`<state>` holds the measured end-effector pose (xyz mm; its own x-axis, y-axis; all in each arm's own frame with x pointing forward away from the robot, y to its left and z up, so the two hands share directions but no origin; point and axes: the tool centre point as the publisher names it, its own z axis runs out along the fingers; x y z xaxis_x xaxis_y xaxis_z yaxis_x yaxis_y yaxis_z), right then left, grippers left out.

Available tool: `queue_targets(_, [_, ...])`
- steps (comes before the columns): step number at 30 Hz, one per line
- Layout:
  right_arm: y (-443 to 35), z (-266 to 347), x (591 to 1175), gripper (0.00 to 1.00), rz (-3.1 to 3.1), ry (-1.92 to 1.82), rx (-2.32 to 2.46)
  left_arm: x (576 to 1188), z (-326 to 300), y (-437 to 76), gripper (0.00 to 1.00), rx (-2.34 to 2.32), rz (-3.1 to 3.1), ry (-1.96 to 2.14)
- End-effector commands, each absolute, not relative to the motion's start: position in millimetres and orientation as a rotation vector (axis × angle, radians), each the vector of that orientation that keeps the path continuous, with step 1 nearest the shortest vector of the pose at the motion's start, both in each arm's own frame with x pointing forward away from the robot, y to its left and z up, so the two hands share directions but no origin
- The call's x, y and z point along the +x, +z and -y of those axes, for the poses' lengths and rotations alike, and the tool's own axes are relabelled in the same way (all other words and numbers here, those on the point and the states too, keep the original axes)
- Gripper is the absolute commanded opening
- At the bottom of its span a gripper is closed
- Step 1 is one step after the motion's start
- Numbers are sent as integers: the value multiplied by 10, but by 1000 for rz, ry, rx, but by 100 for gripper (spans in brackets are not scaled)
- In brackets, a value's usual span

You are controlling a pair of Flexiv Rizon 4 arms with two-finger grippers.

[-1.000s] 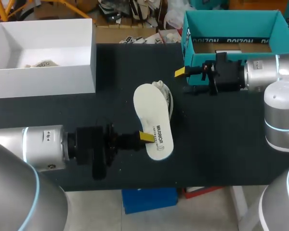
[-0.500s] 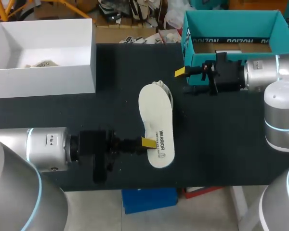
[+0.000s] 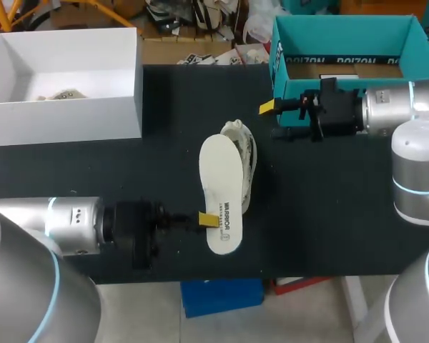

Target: Take the shoe out of the shoebox, open the shoe tongue, remove and reinsert the insole, then place the shoe into the shoebox

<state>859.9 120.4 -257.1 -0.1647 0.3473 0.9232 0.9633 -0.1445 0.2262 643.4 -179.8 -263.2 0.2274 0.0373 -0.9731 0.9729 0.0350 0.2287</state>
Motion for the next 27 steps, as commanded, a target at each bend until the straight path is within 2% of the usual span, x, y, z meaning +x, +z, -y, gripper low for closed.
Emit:
queue_targets(1, [-2578,-1221,8599,100,1525,-1322,-1505,6701,1837,-2753,0,1343,-1089,-1015])
queue_targets(27, [-2578,-1221,8599,100,1525,-1322,-1505,7897,1850,-2853,0,1456,-1172,-933])
